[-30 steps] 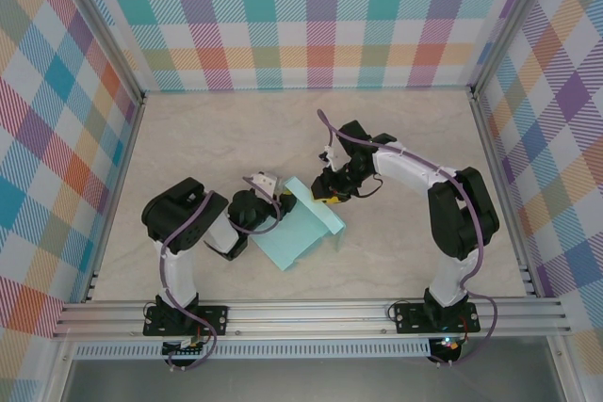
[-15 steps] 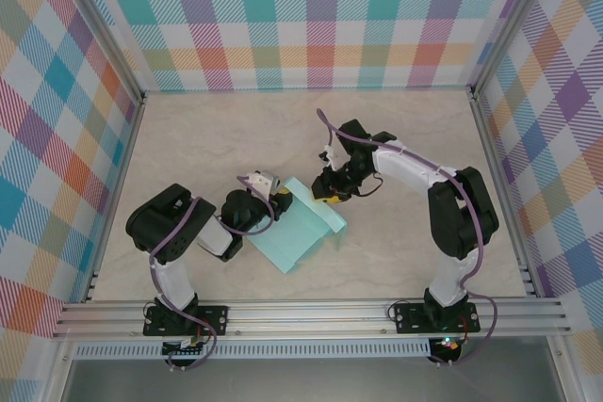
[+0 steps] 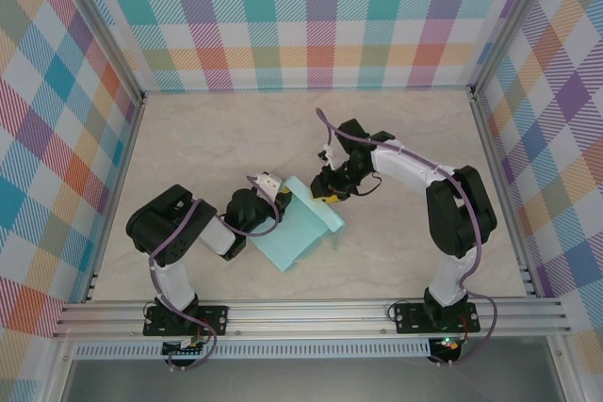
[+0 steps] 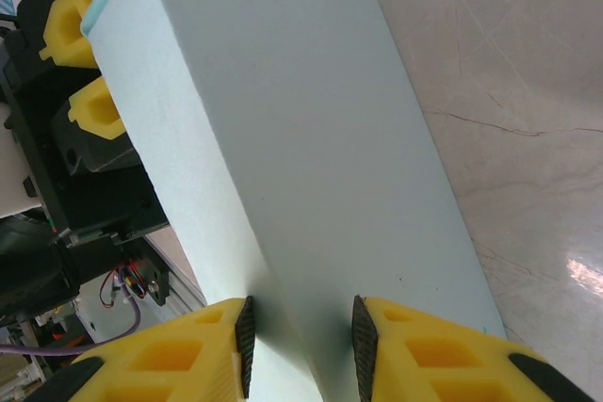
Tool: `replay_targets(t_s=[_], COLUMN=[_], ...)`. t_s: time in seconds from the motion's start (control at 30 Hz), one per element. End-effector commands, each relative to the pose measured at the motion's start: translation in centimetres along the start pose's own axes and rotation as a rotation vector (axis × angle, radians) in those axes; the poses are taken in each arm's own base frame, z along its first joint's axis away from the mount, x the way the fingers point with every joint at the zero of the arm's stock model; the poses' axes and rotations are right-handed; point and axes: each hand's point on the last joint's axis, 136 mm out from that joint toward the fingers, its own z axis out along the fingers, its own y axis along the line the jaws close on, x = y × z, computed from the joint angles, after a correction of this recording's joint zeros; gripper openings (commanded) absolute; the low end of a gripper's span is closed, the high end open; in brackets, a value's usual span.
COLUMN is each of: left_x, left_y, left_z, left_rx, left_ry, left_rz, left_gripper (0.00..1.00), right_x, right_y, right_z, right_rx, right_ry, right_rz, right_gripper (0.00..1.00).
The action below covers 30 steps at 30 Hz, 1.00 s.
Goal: Fold the paper box
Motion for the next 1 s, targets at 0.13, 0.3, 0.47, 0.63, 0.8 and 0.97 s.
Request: replay_targets(t_s=[0.13,0.3,0.47,0.63,0.8,0.97], left_x=[-0.4,0.2,1.5,2.1,1.0,0.4], left_y=[0.3,0.2,0.4,0.2,0.5,1.0], left_z=[0.6,0.9,1.1,1.2,1.1,0.8], left_rx=[-0.076,-0.102,-0.153,-0.138,-0.156,-0.182], left_ry=[-0.013,-0.005,0.011,0.007,0.001,0.027], left_rz=[0.014,0.034,0.043,-0.001,0.000,-0.021], left_gripper=[0.09,0.07,0.07,0.09,0.10,0.09], right_x=[1.2,1.4,1.6,1.5,1.2,-0.1], right_y=[2.2,2.5,2.7,2.4,2.6,4.0], right_z=[2.3,2.5,2.9,3.0,2.4,0.1], right_rx=[-0.066,-0.062,-0.066,-0.055,-0.040,-0.029], right_ry=[0.062,0.071,0.081,0.078,0.050,-0.077], right_rz=[0.010,0.002,0.002,0.007,-0.015,-0.113], right_gripper=[0.35,0.35,0.35,0.35,0.37,0.43])
